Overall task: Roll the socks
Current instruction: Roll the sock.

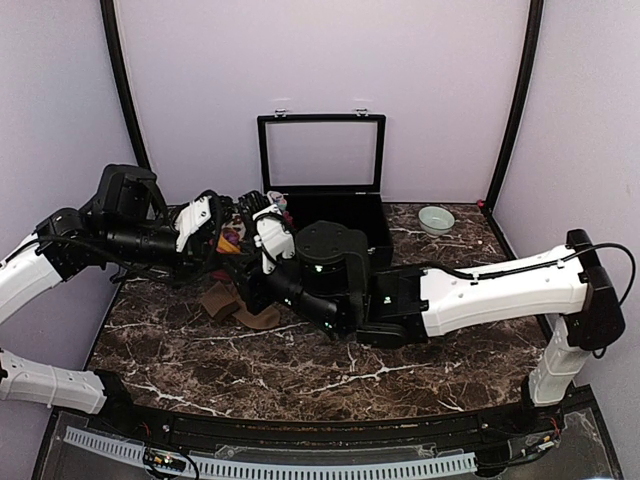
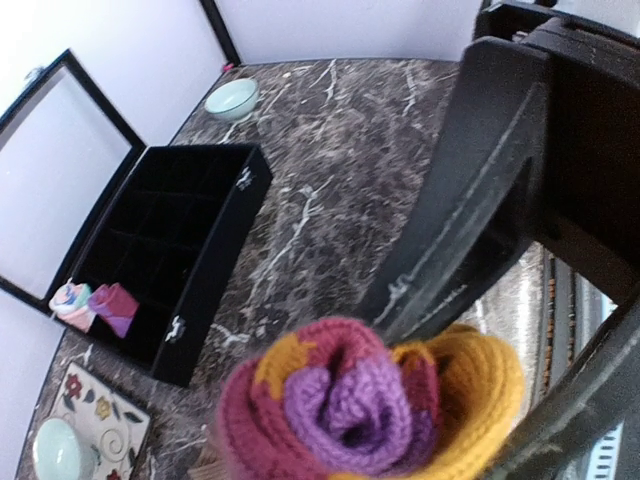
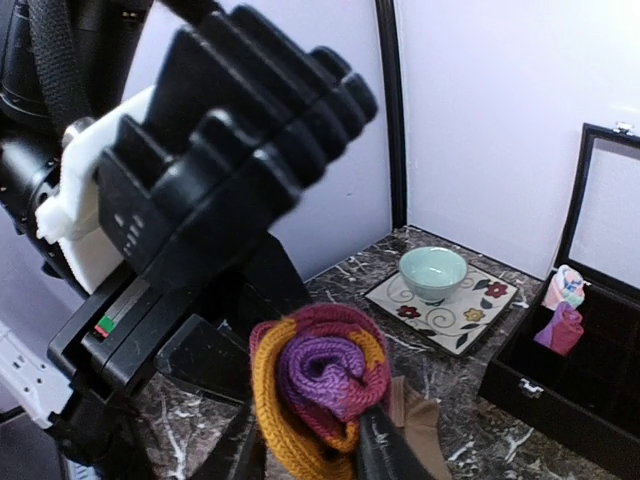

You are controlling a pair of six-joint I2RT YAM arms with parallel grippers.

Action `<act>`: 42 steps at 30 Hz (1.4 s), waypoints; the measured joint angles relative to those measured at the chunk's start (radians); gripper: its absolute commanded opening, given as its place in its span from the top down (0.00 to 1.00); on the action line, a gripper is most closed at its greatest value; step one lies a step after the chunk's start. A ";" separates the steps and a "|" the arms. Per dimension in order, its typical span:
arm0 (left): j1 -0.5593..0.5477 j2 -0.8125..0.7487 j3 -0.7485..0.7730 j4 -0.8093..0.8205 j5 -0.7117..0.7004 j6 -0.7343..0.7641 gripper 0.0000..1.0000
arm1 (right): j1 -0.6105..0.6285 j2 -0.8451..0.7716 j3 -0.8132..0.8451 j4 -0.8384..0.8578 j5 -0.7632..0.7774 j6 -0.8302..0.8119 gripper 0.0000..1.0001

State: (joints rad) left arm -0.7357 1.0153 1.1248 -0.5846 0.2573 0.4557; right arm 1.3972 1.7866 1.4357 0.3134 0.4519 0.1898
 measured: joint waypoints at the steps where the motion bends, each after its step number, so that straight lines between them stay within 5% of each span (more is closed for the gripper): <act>1: 0.001 0.002 0.007 -0.010 0.035 -0.003 1.00 | 0.003 -0.019 -0.019 0.008 -0.026 -0.002 0.56; 14: 0.020 0.037 0.153 -0.154 0.682 -0.031 1.00 | -0.023 -0.344 -0.276 0.065 -0.462 -0.126 0.58; 29: 0.020 0.062 0.165 -0.208 0.904 -0.047 1.00 | -0.021 -0.216 -0.089 -0.060 -0.454 -0.220 0.63; 31: 0.020 0.062 0.165 -0.211 0.908 -0.047 1.00 | -0.021 -0.196 -0.059 -0.101 -0.421 -0.234 0.58; 33: 0.020 0.062 0.165 -0.209 0.899 -0.048 1.00 | -0.025 -0.200 -0.055 -0.135 -0.379 -0.237 0.28; 34: 0.020 0.061 0.165 -0.205 0.881 -0.049 1.00 | -0.027 -0.210 -0.061 -0.153 -0.354 -0.232 0.04; 42: 0.022 0.048 0.125 -0.113 0.626 -0.086 1.00 | -0.048 -0.470 -0.261 -0.109 -0.290 -0.204 0.00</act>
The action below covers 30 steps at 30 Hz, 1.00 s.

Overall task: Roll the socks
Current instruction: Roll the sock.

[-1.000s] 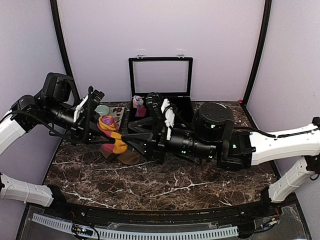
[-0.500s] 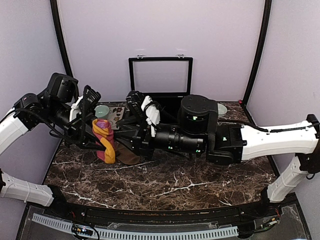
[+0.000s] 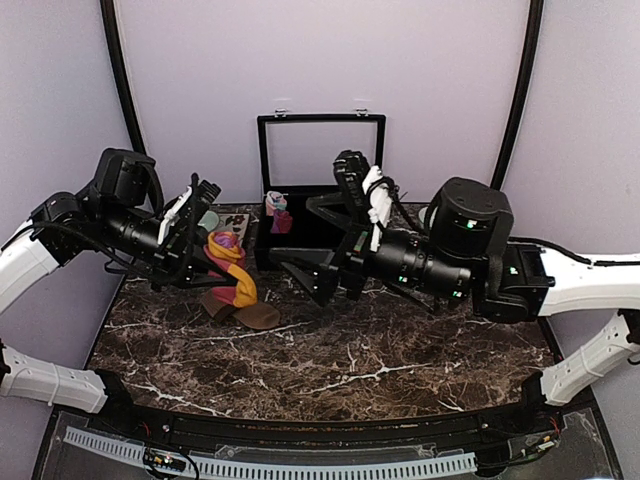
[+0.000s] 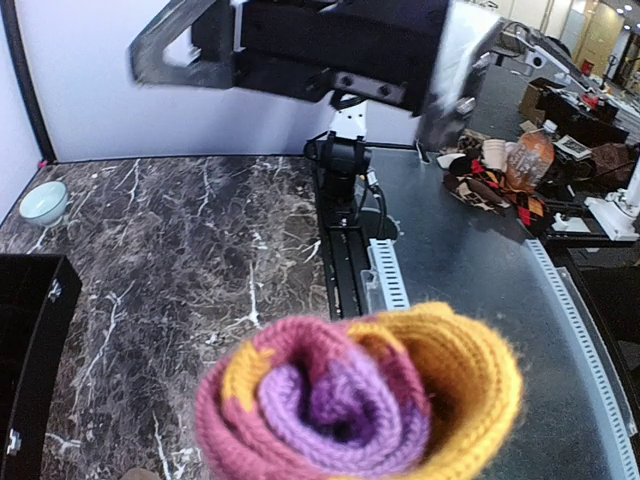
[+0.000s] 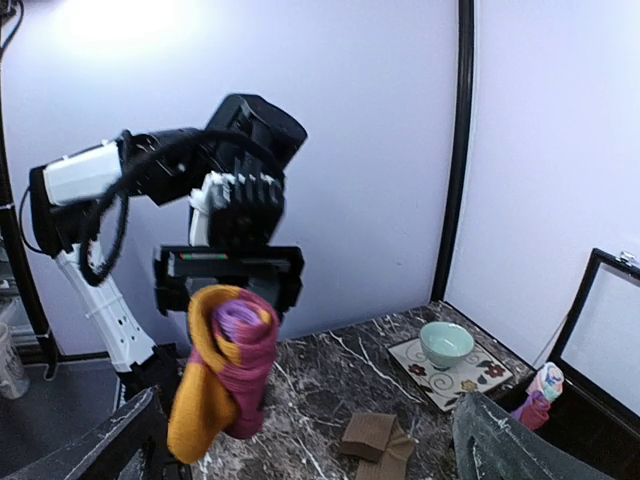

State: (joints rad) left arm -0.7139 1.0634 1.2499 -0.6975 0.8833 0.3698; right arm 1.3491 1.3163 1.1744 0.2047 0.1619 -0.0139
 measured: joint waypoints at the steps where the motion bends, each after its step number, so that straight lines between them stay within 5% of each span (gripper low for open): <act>1: 0.003 0.000 -0.006 0.011 -0.023 -0.009 1.00 | 0.002 -0.015 -0.012 0.030 -0.018 0.009 0.00; 9: 0.010 0.006 -0.011 0.029 -0.005 -0.022 1.00 | 0.009 0.108 -0.025 0.117 -0.150 0.026 0.04; 18: 0.010 0.010 -0.008 -0.041 0.220 0.015 1.00 | -0.019 0.171 -0.002 0.195 -0.301 0.023 0.25; 20: 0.010 0.010 -0.007 -0.045 0.254 0.014 1.00 | -0.024 0.187 0.033 0.206 -0.332 0.025 0.43; 23: 0.010 0.010 -0.006 -0.046 0.286 0.014 1.00 | -0.029 0.215 0.079 0.209 -0.376 0.027 0.93; 24: 0.012 0.010 -0.006 -0.047 0.288 0.013 1.00 | -0.032 0.223 0.089 0.207 -0.394 0.032 1.00; 25: 0.016 0.010 -0.005 -0.050 0.288 0.013 1.00 | -0.033 0.227 0.095 0.204 -0.414 0.036 0.99; 28: 0.020 0.008 -0.004 -0.061 0.296 0.012 1.00 | -0.035 0.229 0.105 0.189 -0.438 0.050 0.69; 30: 0.020 0.008 0.004 -0.063 0.307 0.011 1.00 | -0.039 0.229 0.109 0.182 -0.439 0.056 0.66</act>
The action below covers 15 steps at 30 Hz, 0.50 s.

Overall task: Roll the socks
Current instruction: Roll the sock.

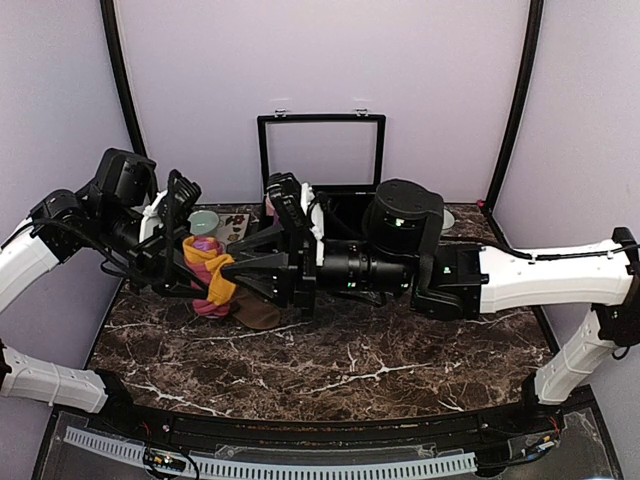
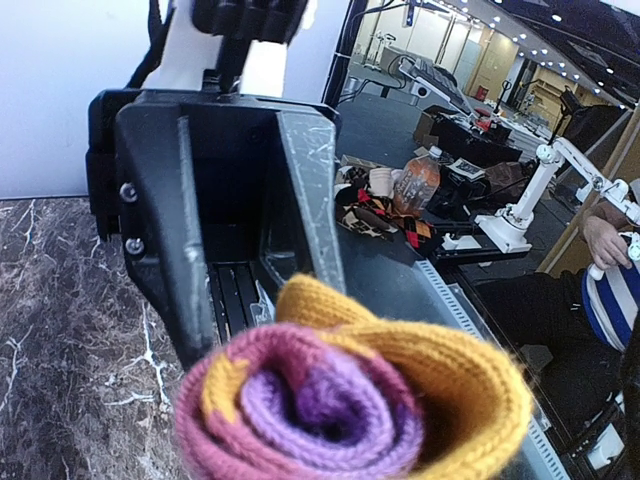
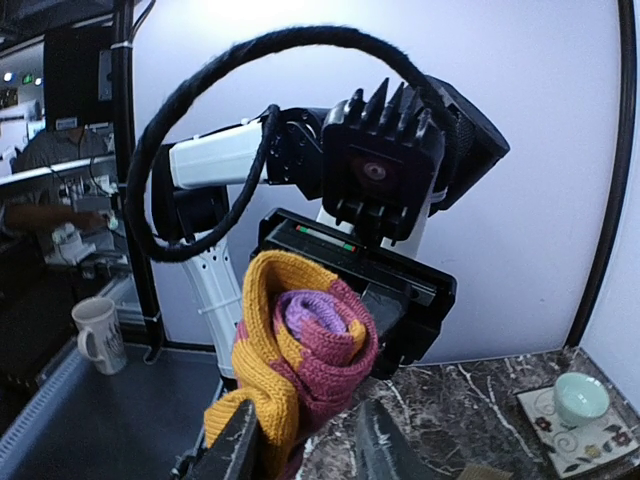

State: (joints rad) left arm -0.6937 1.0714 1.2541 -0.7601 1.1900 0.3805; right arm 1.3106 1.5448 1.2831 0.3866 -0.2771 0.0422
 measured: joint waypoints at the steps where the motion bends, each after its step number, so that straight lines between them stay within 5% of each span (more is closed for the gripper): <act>1: 0.000 0.000 0.003 0.000 0.003 0.000 1.00 | -0.003 0.000 0.004 -0.004 -0.003 0.001 0.66; 10: 0.008 -0.013 0.008 -0.007 0.062 -0.018 1.00 | -0.007 0.109 0.137 0.011 -0.111 0.056 0.67; 15: 0.010 -0.027 0.008 -0.023 0.087 -0.026 1.00 | -0.008 0.145 0.147 0.095 -0.188 0.080 0.95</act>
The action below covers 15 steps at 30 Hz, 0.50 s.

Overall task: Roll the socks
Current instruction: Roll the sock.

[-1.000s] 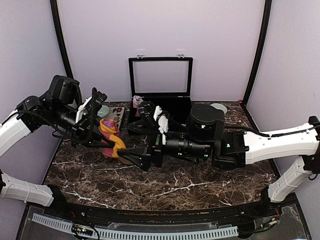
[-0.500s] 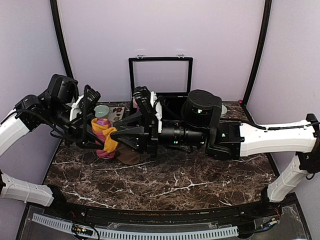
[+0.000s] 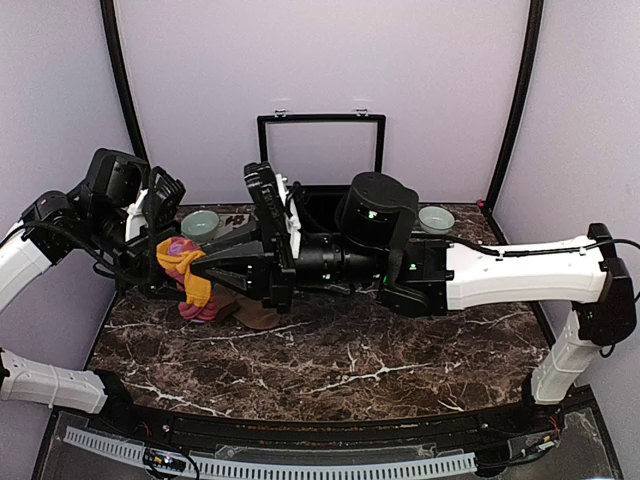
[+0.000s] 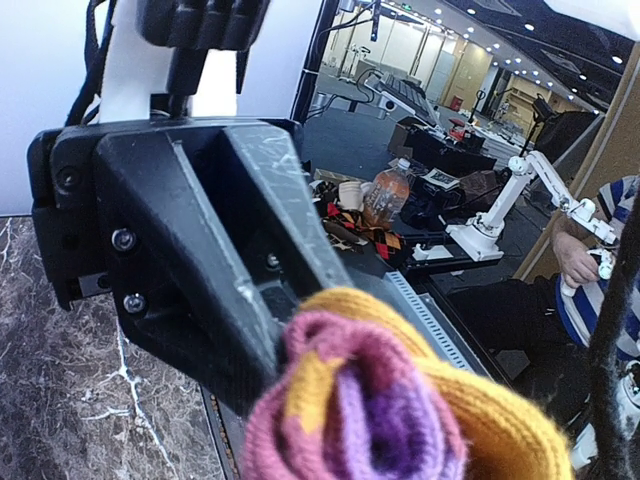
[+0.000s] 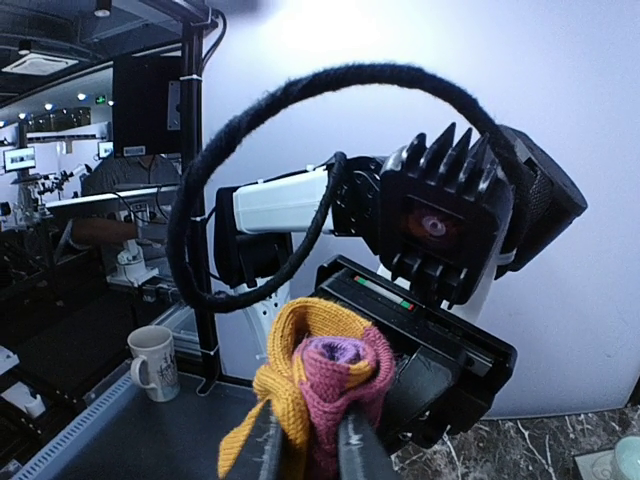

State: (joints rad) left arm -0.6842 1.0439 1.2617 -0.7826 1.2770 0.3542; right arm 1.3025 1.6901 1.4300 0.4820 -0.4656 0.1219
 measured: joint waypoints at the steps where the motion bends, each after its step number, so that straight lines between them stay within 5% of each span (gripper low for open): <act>1: 0.000 -0.003 0.000 0.000 0.000 -0.001 1.00 | -0.001 -0.002 -0.008 0.018 -0.008 0.001 0.95; 6: -0.010 0.003 0.000 -0.002 -0.077 -0.008 1.00 | -0.019 -0.054 -0.155 0.129 0.035 0.033 0.69; 15: -0.015 0.003 0.012 0.050 -0.091 -0.008 1.00 | -0.039 -0.135 -0.371 -0.045 0.296 0.033 0.75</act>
State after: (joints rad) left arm -0.6991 1.0466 1.2739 -0.7326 1.1858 0.3462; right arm 1.2640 1.5551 1.0588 0.4374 -0.1696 0.1551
